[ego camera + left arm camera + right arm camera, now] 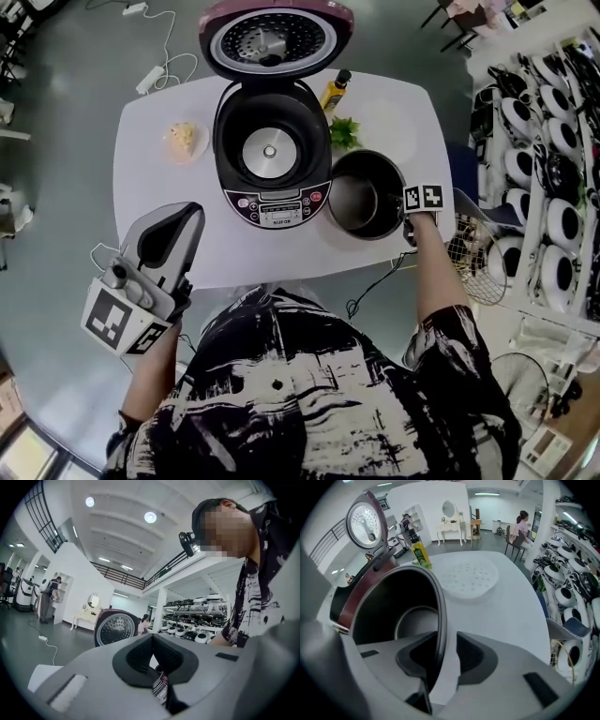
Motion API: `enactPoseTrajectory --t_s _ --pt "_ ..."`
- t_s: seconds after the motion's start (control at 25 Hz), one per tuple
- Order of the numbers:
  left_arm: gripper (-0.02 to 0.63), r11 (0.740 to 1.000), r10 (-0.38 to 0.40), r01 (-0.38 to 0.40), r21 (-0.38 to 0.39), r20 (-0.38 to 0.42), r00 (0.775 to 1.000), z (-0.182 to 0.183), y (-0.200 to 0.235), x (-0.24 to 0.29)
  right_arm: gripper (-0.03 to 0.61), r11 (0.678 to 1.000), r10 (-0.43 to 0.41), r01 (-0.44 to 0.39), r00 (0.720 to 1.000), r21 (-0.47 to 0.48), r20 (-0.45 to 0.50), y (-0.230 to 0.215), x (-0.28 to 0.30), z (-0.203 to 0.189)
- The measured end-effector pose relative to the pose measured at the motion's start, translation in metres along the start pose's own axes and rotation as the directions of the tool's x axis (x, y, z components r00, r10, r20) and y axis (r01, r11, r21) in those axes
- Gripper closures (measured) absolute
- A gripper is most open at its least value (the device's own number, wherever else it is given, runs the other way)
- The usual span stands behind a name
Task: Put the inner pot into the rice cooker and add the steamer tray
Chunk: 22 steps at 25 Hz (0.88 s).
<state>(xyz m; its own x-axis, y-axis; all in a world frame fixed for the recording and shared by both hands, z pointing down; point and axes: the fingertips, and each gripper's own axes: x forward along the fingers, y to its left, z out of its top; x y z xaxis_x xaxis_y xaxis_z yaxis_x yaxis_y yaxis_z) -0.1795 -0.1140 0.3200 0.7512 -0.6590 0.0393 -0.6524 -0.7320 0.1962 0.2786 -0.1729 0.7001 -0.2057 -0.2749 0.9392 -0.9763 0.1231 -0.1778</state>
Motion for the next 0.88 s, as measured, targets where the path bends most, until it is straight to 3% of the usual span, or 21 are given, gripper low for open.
enactPoseTrajectory --t_s 0.16,0.32,0.56,0.88 --pt "0.609 1.0 0.012 -0.012 0.002 -0.003 1.0 0.0 0.001 -0.002 0.554 1.0 -0.016 0.015 0.997 -0.006 -0.078 -0.001 0.01 -0.008" --pt "0.609 1.0 0.015 -0.015 0.005 -0.003 1.0 0.003 0.003 -0.002 0.565 0.999 -0.036 0.036 0.991 0.002 -0.129 -0.003 0.012 -0.008" --pt "0.609 1.0 0.02 -0.02 0.004 -0.001 1.0 0.005 0.007 -0.005 0.575 0.996 -0.02 0.031 0.993 0.087 -0.118 -0.007 0.004 -0.011" --pt "0.609 1.0 -0.001 0.001 -0.005 0.022 1.0 0.005 0.007 -0.004 0.574 0.992 0.004 -0.001 1.0 0.124 -0.019 -0.022 -0.041 0.003"
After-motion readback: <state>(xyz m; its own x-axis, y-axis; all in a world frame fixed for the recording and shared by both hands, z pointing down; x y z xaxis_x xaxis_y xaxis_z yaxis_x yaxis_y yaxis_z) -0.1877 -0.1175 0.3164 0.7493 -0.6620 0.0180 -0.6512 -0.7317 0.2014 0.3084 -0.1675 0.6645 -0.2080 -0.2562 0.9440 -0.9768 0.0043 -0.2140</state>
